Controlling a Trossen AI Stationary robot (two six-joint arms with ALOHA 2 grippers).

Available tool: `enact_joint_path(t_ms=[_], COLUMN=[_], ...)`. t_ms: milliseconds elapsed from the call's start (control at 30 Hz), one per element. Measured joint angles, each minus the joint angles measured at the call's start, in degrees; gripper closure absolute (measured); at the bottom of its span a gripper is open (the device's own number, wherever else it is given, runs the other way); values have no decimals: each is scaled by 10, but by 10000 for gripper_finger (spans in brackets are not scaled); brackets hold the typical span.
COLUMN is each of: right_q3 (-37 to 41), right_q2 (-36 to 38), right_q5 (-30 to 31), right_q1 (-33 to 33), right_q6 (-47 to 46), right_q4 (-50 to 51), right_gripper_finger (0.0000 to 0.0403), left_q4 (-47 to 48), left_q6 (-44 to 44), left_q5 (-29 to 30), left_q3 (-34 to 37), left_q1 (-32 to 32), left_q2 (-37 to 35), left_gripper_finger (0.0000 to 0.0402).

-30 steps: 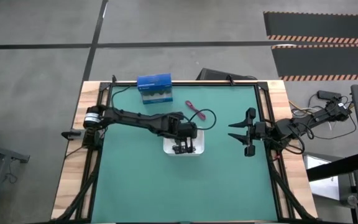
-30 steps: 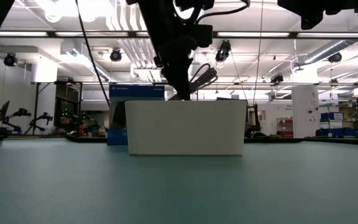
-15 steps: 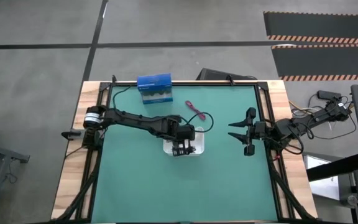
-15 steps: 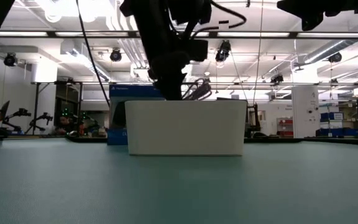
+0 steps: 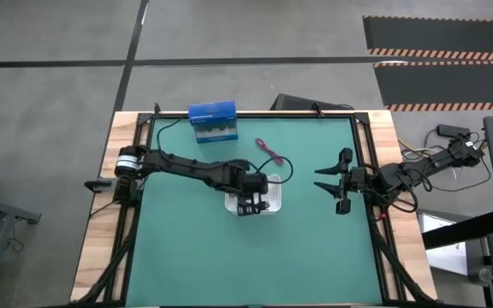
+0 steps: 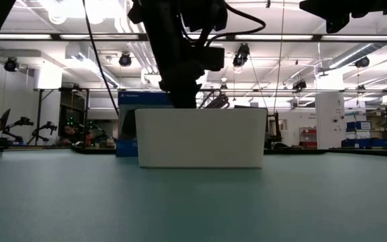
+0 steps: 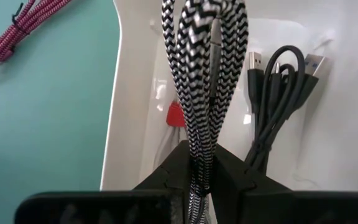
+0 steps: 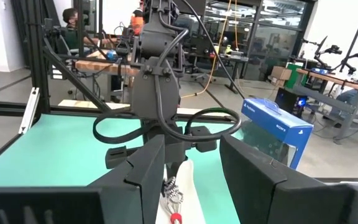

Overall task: Pick and place USB-C Cables
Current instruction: Put the white black charger cable into the white bin, then put the pink black charger cable into the white bin

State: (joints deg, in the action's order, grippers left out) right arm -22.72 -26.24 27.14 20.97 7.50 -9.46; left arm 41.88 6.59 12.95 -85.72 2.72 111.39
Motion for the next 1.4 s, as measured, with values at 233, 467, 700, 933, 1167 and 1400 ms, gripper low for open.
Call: enact_joint_path(t_ms=[233,467,700,933,1167,1400], right_q3=[0,0,0,0,0,0], right_q2=[0,0,0,0,0,0], right_q5=[0,0,0,0,0,9], right_q1=[0,0,0,0,0,0], right_q6=[0,0,0,0,-4,-19], right_q4=[0,0,0,2,7,15], right_gripper_finger=[257,257,257,257,257,257], left_q4=[-17,-29,-43,-53,-59,-59], left_q6=[1,1,1,6,20,19], left_q5=[0,1,2,9,9,9], left_q3=[18,19,20,21,21,22], left_q1=[0,0,-1,-1,0,8], left_q2=[0,0,0,0,-4,-34], left_gripper_finger=[354,351,350,350,350,350])
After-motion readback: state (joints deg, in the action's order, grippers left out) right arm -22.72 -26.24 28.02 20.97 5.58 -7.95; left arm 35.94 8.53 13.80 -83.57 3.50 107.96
